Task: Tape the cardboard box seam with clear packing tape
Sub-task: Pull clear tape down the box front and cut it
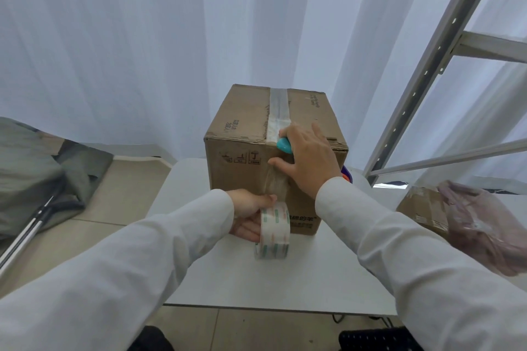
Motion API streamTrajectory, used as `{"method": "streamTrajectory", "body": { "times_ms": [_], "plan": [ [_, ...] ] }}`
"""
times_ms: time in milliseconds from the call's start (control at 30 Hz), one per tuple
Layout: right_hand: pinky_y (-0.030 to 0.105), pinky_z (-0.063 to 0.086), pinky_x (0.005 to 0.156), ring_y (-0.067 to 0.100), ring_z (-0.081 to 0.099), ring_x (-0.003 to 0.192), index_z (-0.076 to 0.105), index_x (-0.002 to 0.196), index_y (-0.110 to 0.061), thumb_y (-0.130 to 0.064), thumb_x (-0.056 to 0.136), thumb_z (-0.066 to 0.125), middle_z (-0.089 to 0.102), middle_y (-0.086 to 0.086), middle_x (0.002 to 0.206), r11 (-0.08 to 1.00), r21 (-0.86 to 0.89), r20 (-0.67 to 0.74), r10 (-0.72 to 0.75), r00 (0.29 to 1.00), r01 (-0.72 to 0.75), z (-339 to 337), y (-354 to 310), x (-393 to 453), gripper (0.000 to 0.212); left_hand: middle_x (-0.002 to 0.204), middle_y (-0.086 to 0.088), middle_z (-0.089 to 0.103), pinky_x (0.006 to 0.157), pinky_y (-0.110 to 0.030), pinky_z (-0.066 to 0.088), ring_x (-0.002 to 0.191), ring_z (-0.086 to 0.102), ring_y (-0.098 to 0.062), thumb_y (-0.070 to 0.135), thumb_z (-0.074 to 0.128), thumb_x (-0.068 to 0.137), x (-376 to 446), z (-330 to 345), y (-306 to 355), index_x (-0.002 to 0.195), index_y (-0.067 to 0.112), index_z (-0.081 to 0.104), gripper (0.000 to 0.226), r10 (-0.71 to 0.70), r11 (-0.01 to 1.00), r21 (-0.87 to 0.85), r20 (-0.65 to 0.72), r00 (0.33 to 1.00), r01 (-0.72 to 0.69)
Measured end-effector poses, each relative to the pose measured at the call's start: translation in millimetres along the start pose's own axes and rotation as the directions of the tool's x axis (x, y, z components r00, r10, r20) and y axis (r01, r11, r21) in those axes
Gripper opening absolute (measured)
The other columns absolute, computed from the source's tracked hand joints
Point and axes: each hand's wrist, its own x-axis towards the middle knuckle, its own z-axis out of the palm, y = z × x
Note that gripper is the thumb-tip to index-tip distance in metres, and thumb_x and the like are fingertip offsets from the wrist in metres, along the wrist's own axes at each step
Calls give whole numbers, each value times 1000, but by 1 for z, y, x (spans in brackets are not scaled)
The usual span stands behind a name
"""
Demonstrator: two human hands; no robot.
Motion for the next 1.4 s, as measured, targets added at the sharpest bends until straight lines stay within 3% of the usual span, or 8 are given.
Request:
{"method": "streamTrajectory", "body": {
  "times_ms": [367,467,600,667,1033,1200,1333,1400],
  "plan": [
    [25,40,74,18,57,82,50,106,-16,-41,81,65,66,3,100,1000,2,-11,5,1000,-4,4,1,-3,38,72,-3,62,57,-26,54,62,61,-17,45,49,90,0,5,-6,95,7,59,40,253,928,335,-245,936,-163],
    [21,38,71,11,49,76,51,106,-18,-43,79,66,66,2,100,999,45,26,27,999,-28,1,4,2,40,86,-6,63,69,-33,48,79,63,-28,46,51,88,-18,-4,4,83,14,44,33,654,460,883,-267,708,-93],
    [20,40,72,10,51,76,54,108,-16,-41,79,66,67,5,101,989,132,116,59,991,-75,-8,10,8,40,81,-8,63,62,-33,45,76,61,-30,35,62,81,-30,-26,25,85,10,57,26,992,86,966,-59,115,-245],
    [16,38,70,11,51,76,55,107,-15,-37,80,67,67,6,100,983,169,146,50,988,-75,-12,12,9,37,89,-10,68,69,-35,52,82,63,-30,37,66,73,-24,-30,32,93,9,64,34,999,-42,990,40,-20,-133],
    [16,34,72,13,48,78,52,107,-11,-22,86,63,65,9,102,990,71,130,-128,983,120,-9,18,2,26,152,2,38,114,-36,20,141,31,-21,46,54,85,1,-28,41,143,21,33,67,924,-28,999,35,380,-24],
    [21,34,72,12,46,77,53,104,-11,-20,85,64,64,8,100,986,80,100,-155,983,147,-8,21,2,24,152,0,37,114,-38,20,142,28,-21,42,55,86,6,-24,35,143,21,32,65,930,36,998,-16,368,-48],
    [20,36,73,23,60,88,52,103,-13,-22,84,65,65,7,107,984,110,101,-155,983,143,-7,24,4,24,105,-9,65,81,-29,44,98,47,-18,36,63,78,-4,-24,19,109,12,58,40,1000,26,974,-24,9,-224],
    [20,39,75,24,62,92,51,103,-13,-24,84,66,65,8,112,983,117,98,-155,983,144,-6,26,4,27,83,-2,58,64,-22,40,75,48,-15,38,62,82,-16,-15,8,94,15,51,29,963,263,847,-202,178,-461]
  ]
}}
